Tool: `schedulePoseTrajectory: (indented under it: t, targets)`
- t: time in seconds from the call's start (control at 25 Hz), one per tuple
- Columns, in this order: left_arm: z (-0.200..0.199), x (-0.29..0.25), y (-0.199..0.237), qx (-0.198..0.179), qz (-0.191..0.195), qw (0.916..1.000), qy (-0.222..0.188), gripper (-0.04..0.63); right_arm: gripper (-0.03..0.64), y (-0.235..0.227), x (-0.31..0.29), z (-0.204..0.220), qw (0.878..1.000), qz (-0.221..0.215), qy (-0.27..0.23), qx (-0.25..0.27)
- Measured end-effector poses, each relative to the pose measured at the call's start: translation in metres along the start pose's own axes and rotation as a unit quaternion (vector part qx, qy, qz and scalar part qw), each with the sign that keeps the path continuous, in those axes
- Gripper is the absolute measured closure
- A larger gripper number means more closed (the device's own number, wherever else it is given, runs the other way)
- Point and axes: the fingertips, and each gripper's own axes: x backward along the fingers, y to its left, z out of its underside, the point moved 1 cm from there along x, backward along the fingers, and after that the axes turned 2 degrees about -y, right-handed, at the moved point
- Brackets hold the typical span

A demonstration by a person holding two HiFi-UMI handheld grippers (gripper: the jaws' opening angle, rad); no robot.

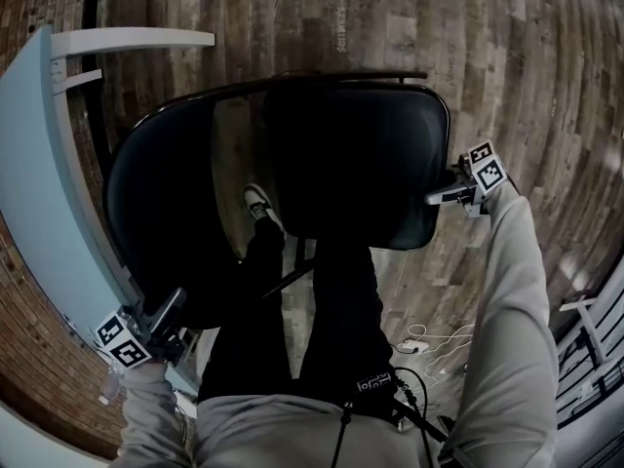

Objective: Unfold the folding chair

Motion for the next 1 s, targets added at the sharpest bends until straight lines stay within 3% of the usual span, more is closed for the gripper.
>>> schedulePoseTrajectory:
  t: [0.36,0.48,0.6,0.72,0.84,0.92,0.96,1.0]
  targets:
    - [0.015,-0.046,-0.048,-0.003,-0.002,1.0,0.002,0.483,0.422,-0.039,0.041,0.013,0.996,0.067,-0.06,-0.018]
    - [0.02,-0.06,-0.064,-0.003,0.014,0.9998,0.015,0.454,0.399,-0.051,0.048,0.016,0.991,0.112,-0.063,-0.033]
    - [0.024,-0.079,-0.08,-0.014,0.019,0.9994,0.025,0.43,0.345,-0.069,0.057,0.019,0.98,0.175,-0.081,-0.045]
    - [0.027,-0.082,-0.083,-0.022,0.019,0.9991,0.03,0.428,0.326,-0.074,0.059,0.021,0.971,0.204,-0.112,-0.057]
    - [0.026,-0.082,-0.083,-0.021,0.025,0.9992,0.024,0.424,0.307,-0.075,0.06,0.023,0.964,0.233,-0.117,-0.062]
    - [0.023,-0.082,-0.084,-0.038,0.019,0.999,0.015,0.422,0.281,-0.074,0.061,0.018,0.952,0.278,-0.113,-0.064]
    - [0.02,-0.081,-0.086,-0.058,0.014,0.9981,0.015,0.391,0.247,-0.072,0.06,0.016,0.943,0.308,-0.113,-0.063]
    - [0.018,-0.079,-0.093,-0.083,0.012,0.9963,0.02,0.301,0.231,-0.07,0.063,0.017,0.932,0.34,-0.114,-0.06]
